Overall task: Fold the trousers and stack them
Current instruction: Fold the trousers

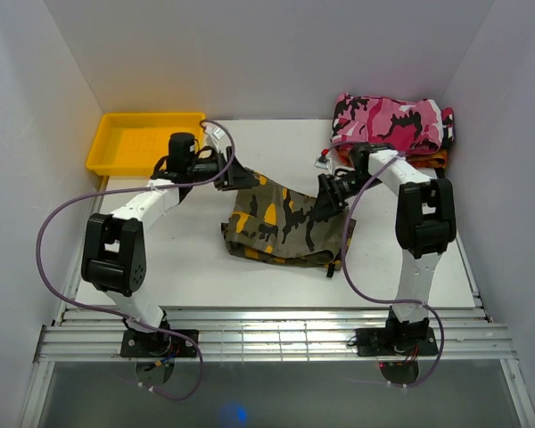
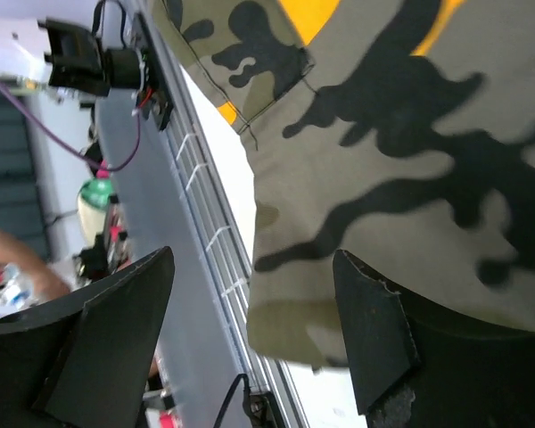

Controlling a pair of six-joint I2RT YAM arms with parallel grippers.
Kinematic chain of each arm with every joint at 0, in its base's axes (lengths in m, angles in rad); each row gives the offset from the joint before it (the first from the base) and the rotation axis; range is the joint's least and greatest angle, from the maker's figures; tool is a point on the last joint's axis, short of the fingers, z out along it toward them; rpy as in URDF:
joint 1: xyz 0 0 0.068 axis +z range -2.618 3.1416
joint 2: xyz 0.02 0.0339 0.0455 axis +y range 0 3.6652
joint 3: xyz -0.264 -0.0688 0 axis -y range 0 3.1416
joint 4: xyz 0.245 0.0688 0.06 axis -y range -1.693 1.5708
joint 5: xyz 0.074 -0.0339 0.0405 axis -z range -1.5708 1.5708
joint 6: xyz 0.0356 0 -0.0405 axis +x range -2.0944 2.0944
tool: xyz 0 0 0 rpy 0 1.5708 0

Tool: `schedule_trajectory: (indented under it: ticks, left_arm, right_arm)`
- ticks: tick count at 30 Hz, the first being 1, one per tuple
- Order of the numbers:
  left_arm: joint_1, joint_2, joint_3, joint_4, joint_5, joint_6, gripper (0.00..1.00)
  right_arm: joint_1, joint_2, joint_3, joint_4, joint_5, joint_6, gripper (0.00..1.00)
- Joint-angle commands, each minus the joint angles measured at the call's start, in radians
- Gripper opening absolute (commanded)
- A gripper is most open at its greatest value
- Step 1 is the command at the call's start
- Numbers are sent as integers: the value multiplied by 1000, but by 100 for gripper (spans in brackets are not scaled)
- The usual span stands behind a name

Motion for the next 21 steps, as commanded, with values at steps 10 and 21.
schedule_trajectory:
  ticks: [10, 21]
  left_arm:
    - [158, 122, -538, 140, 116, -31, 71]
    - [104, 46, -506, 149, 212, -31, 70]
  right_arm:
    - [-21, 102, -346, 175, 157, 47, 80]
    - [-51, 104, -195, 89, 367, -64, 82]
